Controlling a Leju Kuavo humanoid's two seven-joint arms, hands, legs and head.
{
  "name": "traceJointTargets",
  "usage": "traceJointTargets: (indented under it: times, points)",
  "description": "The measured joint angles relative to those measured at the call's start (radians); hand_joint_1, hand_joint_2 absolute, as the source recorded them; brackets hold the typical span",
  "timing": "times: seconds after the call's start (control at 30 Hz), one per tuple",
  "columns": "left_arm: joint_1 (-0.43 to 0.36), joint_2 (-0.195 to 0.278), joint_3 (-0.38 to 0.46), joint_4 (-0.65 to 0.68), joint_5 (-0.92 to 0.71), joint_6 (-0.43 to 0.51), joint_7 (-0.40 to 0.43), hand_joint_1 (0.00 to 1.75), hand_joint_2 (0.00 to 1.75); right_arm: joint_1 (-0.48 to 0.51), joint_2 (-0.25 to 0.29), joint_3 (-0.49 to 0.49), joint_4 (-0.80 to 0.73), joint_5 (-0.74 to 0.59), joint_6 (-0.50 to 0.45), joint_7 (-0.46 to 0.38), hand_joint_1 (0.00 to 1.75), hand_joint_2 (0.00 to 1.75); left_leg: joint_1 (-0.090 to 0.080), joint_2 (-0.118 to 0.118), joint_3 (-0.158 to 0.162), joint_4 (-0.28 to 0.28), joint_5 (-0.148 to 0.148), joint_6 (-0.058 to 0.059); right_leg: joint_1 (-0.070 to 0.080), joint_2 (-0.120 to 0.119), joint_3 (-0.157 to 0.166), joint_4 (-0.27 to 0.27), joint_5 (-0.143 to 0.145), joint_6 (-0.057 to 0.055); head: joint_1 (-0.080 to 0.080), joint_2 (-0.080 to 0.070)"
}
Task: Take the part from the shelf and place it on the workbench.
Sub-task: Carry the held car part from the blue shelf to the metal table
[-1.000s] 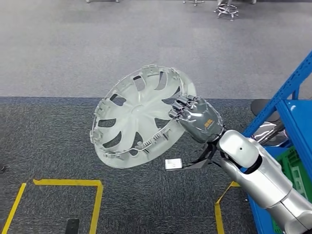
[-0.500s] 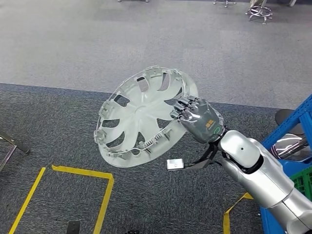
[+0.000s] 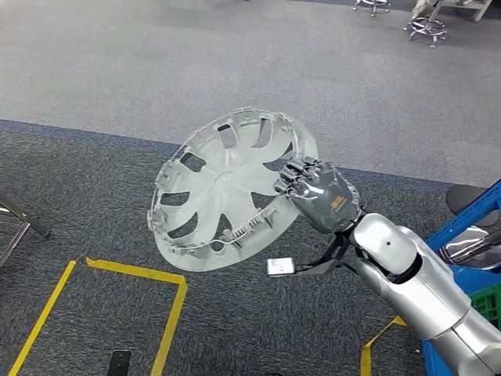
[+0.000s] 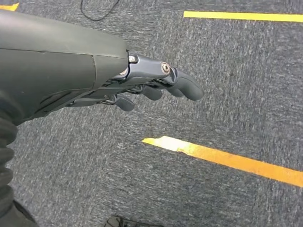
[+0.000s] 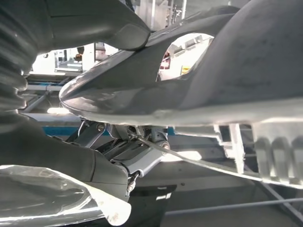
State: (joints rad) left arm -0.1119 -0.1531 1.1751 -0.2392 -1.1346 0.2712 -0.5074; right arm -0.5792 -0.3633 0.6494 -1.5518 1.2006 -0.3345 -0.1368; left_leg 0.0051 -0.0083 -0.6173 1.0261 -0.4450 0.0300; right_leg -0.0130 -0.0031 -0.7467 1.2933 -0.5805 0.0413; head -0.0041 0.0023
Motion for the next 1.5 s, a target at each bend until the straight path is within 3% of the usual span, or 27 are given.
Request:
traceJointTargets:
  times: [0.03,0.1,0.13,0.2,0.27,0.33,0.43,0.47,0.5,0.53,0.6,0.63,0.7,0.8,0.87,0.97,1.0,1.03,1.1,1.13,1.2,1.3,1.37,1.47,1.5]
  points:
    - [0.000,0.000,-0.001,0.000,0.000,0.000,0.000,0.00,1.75,0.003,0.000,0.000,0.001,0.001,0.000,0.000,1.75,1.75,0.000,-0.002,0.002,0.000,-0.002,0.000,0.000,0.000,0.008,-0.028,0.029,-0.001,0.000,0.000]
    - [0.000,0.000,-0.001,0.000,-0.001,-0.001,0.000,0.00,1.75,0.006,0.000,0.000,0.001,0.003,0.000,-0.001,1.75,1.75,0.000,-0.007,0.006,0.002,-0.007,-0.005,0.000,0.001,0.062,-0.152,0.099,-0.005,0.000,0.000]
    - [-0.001,0.000,-0.002,0.000,-0.002,-0.002,0.000,0.00,1.75,0.006,0.000,0.000,0.001,0.004,0.000,-0.001,1.75,1.75,-0.002,-0.010,0.005,0.005,-0.010,-0.009,0.000,0.002,0.090,-0.210,0.117,-0.009,0.000,0.000]
    - [-0.001,0.000,-0.002,0.000,-0.004,-0.003,-0.001,0.00,1.75,0.006,0.000,0.000,0.001,0.005,-0.003,-0.001,1.75,1.75,-0.005,-0.012,0.002,0.008,-0.013,-0.018,0.003,0.004,0.118,-0.259,0.118,-0.015,0.000,0.000]
    - [-0.001,0.001,-0.002,0.000,-0.006,-0.005,-0.001,0.00,1.75,0.008,0.000,0.000,0.001,0.005,-0.007,-0.001,1.75,1.75,-0.005,-0.012,0.002,0.010,-0.017,-0.027,0.002,0.003,0.125,-0.264,0.115,-0.023,0.000,0.000]
    - [0.000,0.001,-0.003,0.000,-0.007,-0.005,-0.001,0.00,1.75,0.008,-0.001,-0.001,0.001,0.005,-0.007,-0.001,1.75,1.75,-0.004,-0.008,-0.009,0.044,-0.039,-0.036,0.000,0.002,0.134,-0.267,0.112,-0.034,-0.002,0.000]
    - [0.001,0.002,-0.003,0.000,-0.007,-0.006,-0.001,0.00,1.75,0.009,-0.001,-0.001,0.001,0.005,-0.008,-0.001,1.75,1.75,-0.003,-0.005,-0.093,0.218,-0.110,-0.044,0.001,-0.001,0.149,-0.268,0.101,-0.046,-0.005,0.000]
    - [0.001,0.001,-0.003,0.000,-0.007,-0.006,-0.001,0.00,1.75,0.009,-0.001,0.000,0.001,0.005,-0.008,-0.001,1.75,1.75,-0.002,-0.005,-0.122,0.269,-0.121,-0.045,0.001,-0.001,0.155,-0.268,0.096,-0.048,-0.004,0.000]
    - [0.002,0.001,-0.003,0.000,-0.007,-0.007,-0.001,0.00,1.75,0.010,-0.001,0.000,0.001,0.005,-0.008,-0.001,1.75,1.75,-0.002,-0.004,-0.138,0.289,-0.113,-0.045,0.002,-0.001,0.161,-0.268,0.091,-0.048,-0.004,0.000]
    - [0.003,0.001,-0.003,0.000,-0.007,-0.008,-0.001,0.00,1.75,0.011,-0.001,0.000,0.001,0.005,-0.008,-0.001,1.75,1.75,-0.002,-0.004,-0.136,0.271,-0.086,-0.044,0.002,0.000,0.170,-0.268,0.085,-0.047,-0.005,0.000]
    - [0.003,0.002,-0.003,0.000,-0.007,-0.008,-0.001,0.00,1.75,0.012,-0.001,0.000,0.001,0.006,-0.008,-0.001,1.75,1.75,-0.003,-0.003,-0.091,0.151,-0.004,-0.036,0.003,0.000,0.189,-0.269,0.071,-0.043,-0.004,0.000]
    - [0.003,0.002,-0.003,0.000,-0.007,-0.008,-0.001,0.00,1.75,0.013,-0.001,0.000,0.001,0.006,-0.008,-0.001,1.75,1.75,-0.006,-0.002,-0.066,0.092,0.023,-0.030,0.004,0.000,0.195,-0.269,0.064,-0.039,-0.004,0.000]
    - [0.002,0.003,-0.003,0.000,-0.007,-0.008,0.000,0.00,1.75,0.013,-0.001,-0.001,0.001,0.006,-0.009,-0.001,1.75,1.75,-0.011,-0.001,-0.039,0.028,0.025,-0.020,0.006,0.000,0.198,-0.269,0.058,-0.028,-0.003,0.000]
    - [0.003,0.003,-0.004,0.000,-0.008,-0.008,0.000,0.00,1.75,0.016,-0.002,-0.002,0.001,0.007,-0.010,-0.001,1.75,1.75,-0.010,-0.003,-0.020,0.005,0.008,-0.004,0.004,0.000,0.196,-0.258,0.054,-0.013,-0.002,0.000]
    - [0.003,0.005,-0.005,0.000,-0.008,-0.008,0.000,0.00,1.75,0.018,-0.002,-0.002,0.000,0.008,-0.011,-0.001,1.75,1.75,-0.006,-0.004,-0.003,0.000,0.001,0.007,0.003,0.001,0.157,-0.191,0.030,-0.007,0.001,0.000]
    - [0.002,0.005,-0.007,0.000,-0.008,-0.010,0.000,0.00,1.75,0.022,-0.003,-0.003,0.000,0.008,-0.012,-0.001,1.75,1.75,-0.007,-0.005,0.011,0.000,-0.015,0.014,0.001,0.002,0.032,-0.019,-0.012,-0.001,0.004,0.000]
    - [0.002,0.005,-0.008,0.000,-0.008,-0.011,0.000,0.00,1.75,0.025,-0.003,-0.003,0.000,0.008,-0.012,-0.001,1.75,1.75,-0.008,-0.006,0.018,0.000,-0.022,0.014,0.002,0.002,0.005,0.001,-0.004,0.001,0.004,0.000]
    - [0.003,0.004,-0.008,0.000,-0.008,-0.010,0.000,0.00,1.75,0.029,-0.003,-0.003,0.000,0.008,-0.013,-0.001,1.75,1.75,-0.008,-0.007,0.029,0.000,-0.029,0.013,0.002,0.002,-0.004,-0.013,0.023,0.001,0.004,0.000]
    - [0.003,0.003,-0.008,0.000,-0.008,-0.009,0.000,0.00,1.75,0.036,-0.003,-0.003,0.000,0.010,-0.014,-0.001,1.75,1.75,-0.007,-0.010,0.056,0.000,-0.048,0.009,0.002,0.002,0.026,-0.127,0.115,-0.001,0.004,0.000]
    - [0.002,0.003,-0.008,0.000,-0.008,-0.007,0.000,0.00,1.75,0.037,-0.003,-0.003,0.001,0.010,-0.014,0.000,1.75,1.75,-0.007,-0.011,0.066,0.000,-0.056,0.005,0.004,0.002,0.045,-0.184,0.146,-0.003,0.004,0.000]
    - [0.001,0.002,-0.008,0.000,-0.008,-0.005,0.000,0.00,1.75,0.036,-0.003,-0.005,0.001,0.011,-0.017,0.000,1.75,1.75,-0.008,-0.012,0.074,0.001,-0.068,-0.006,0.009,0.003,0.073,-0.252,0.163,-0.012,0.003,0.000]
    - [0.000,0.001,-0.009,0.000,-0.008,0.001,0.003,0.00,1.75,0.039,-0.004,-0.011,-0.002,0.011,-0.021,0.001,1.75,1.75,-0.008,-0.010,0.078,0.005,-0.076,-0.021,0.009,0.001,0.093,-0.271,0.152,-0.027,0.000,0.000]
    - [0.000,0.001,-0.010,0.000,-0.009,0.006,0.006,0.00,1.75,0.041,-0.005,-0.015,-0.002,0.011,-0.021,0.001,1.75,1.75,-0.007,-0.007,0.052,0.062,-0.089,-0.030,0.005,-0.001,0.108,-0.277,0.148,-0.035,-0.002,0.000]
    - [0.003,0.000,-0.010,0.000,-0.010,0.008,0.008,0.00,1.75,0.047,-0.006,-0.016,-0.002,0.011,-0.023,0.001,1.75,1.75,-0.004,-0.005,-0.053,0.233,-0.148,-0.041,0.004,-0.001,0.123,-0.278,0.134,-0.042,-0.003,0.000]
    - [0.004,0.000,-0.010,0.001,-0.010,0.009,0.009,0.00,1.75,0.050,-0.006,-0.016,-0.002,0.011,-0.023,0.001,1.75,1.75,-0.003,-0.005,-0.078,0.262,-0.156,-0.043,0.004,-0.001,0.130,-0.278,0.128,-0.043,-0.003,0.000]
